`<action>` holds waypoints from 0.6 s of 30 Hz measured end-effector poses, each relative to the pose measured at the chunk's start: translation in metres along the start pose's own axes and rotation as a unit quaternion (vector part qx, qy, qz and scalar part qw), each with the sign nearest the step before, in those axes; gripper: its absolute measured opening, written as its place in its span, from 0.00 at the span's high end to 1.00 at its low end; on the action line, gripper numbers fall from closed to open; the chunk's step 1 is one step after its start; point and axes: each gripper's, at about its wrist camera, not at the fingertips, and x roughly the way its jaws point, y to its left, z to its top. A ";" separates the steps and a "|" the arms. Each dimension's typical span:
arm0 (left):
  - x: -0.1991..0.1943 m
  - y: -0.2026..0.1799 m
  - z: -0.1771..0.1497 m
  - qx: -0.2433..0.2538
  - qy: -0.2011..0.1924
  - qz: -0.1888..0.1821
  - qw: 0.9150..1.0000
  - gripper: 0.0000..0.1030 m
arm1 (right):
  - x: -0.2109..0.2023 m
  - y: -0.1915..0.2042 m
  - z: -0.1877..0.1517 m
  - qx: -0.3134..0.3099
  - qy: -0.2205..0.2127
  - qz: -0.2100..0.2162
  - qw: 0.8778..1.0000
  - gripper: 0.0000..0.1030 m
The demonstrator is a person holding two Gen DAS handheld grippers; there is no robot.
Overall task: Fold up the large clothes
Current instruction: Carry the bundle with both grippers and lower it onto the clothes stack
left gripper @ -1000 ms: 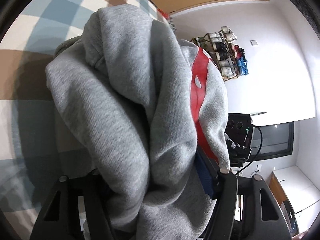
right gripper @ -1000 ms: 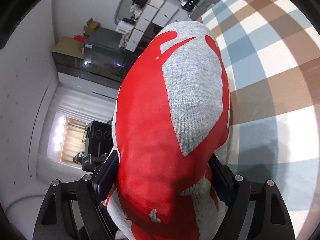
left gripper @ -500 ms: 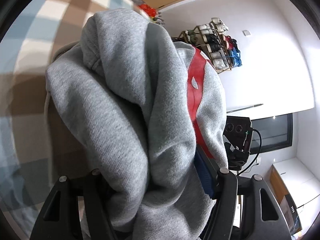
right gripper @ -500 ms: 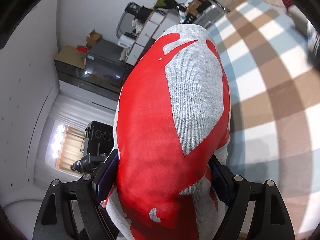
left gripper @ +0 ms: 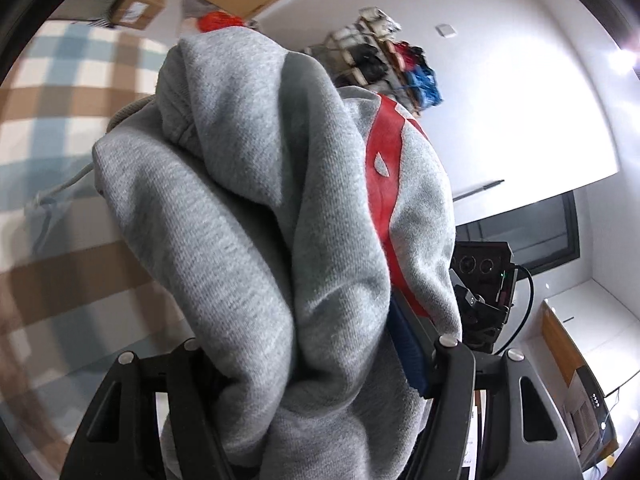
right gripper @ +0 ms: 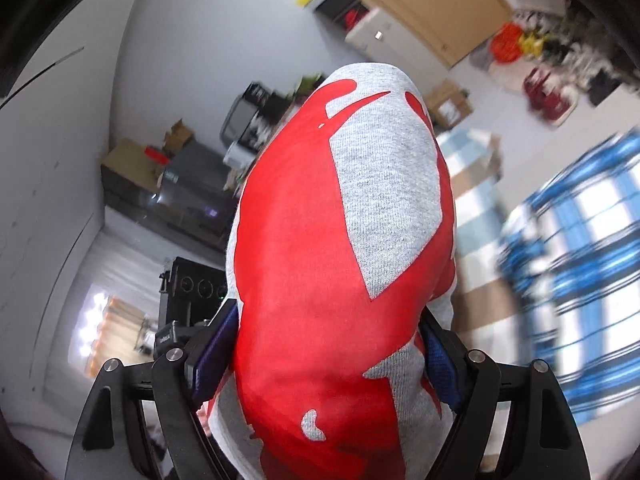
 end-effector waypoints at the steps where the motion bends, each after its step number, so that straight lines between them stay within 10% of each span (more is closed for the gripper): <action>1: 0.012 -0.006 0.005 0.002 0.005 -0.004 1.000 0.40 | -0.010 -0.003 0.007 0.000 -0.002 -0.007 1.000 0.19; 9: 0.113 -0.021 0.032 -0.003 0.033 -0.031 0.999 0.41 | -0.078 -0.058 0.056 0.011 -0.018 -0.084 0.996 0.19; 18: 0.211 0.060 0.013 -0.082 0.057 -0.029 0.995 0.42 | -0.077 -0.205 0.077 0.098 0.077 -0.151 0.981 0.17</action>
